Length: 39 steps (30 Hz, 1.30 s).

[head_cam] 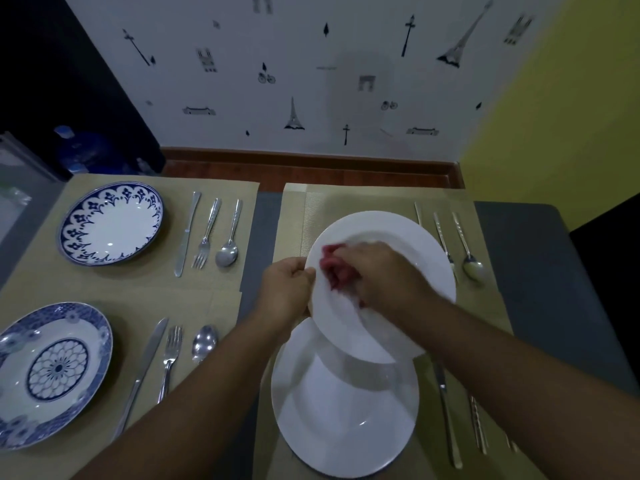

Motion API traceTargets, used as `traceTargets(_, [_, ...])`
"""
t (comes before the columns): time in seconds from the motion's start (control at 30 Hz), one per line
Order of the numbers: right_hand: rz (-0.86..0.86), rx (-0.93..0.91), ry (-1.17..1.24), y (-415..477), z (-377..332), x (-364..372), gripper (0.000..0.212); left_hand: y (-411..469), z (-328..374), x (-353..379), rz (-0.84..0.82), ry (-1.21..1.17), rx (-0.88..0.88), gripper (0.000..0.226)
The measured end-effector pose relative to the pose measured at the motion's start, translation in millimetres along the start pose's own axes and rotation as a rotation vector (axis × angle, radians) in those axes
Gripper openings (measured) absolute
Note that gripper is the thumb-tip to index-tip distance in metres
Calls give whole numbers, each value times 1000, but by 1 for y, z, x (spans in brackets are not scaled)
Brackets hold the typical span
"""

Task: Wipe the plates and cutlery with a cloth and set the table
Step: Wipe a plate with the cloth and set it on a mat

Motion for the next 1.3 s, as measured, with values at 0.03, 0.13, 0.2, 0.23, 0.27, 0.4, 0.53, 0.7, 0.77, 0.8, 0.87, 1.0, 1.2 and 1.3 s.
traceTargets(0.03, [36,16,7,7,6,-8,42,1,-1,-2,3,-2,8,24])
traceTargets(0.13, [65,97,-76,7,29,-21,34,6,1,-12,56,-9,44,26])
traceTargets(0.2, [54,107,-87,-8,36,-20,27,11,1,-15,108,3,61,27])
traceTargets(0.23, [24,106,-87,-17,35,-16,25,13,0,-15,125,10,66,25])
traceTargets(0.27, [-20,99,-85,-26,31,-11,24,13,-1,-14,130,18,68,24])
traceTargets(0.4, [-16,147,-39,-25,18,3,27,10,-5,-4,55,70,85,22])
traceTargets(0.53, [55,190,84,0,3,6,40,7,-3,3,0,87,82,26])
traceTargets(0.7, [0,-20,256,-25,-30,6,44,17,1,-4,26,13,43,23])
traceTargets(0.77, [-33,-90,314,-34,-35,9,36,20,1,-7,38,34,39,24])
traceTargets(0.8, [-44,-132,332,-37,-36,11,31,20,1,-7,41,44,34,24])
traceTargets(0.87, [-64,-181,351,-45,-34,12,27,20,1,-8,38,68,33,21])
traceTargets(1.0, [-107,-221,336,-63,-21,9,25,20,3,-12,43,92,30,22])
traceTargets(1.2, [-127,-201,291,-73,-15,12,22,18,2,-9,40,145,53,20])
traceTargets(1.3, [-75,-169,328,-52,-24,14,26,15,1,-4,-5,132,51,22])
Point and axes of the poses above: each hand's wrist, its own y-axis towards the middle knuckle, its own x-axis out of the palm, z = x × y, the point moved 3 cm from there along y, towards the middle knuckle, and after that the axes turned 5 degrees about z, right-handed, at the moved point
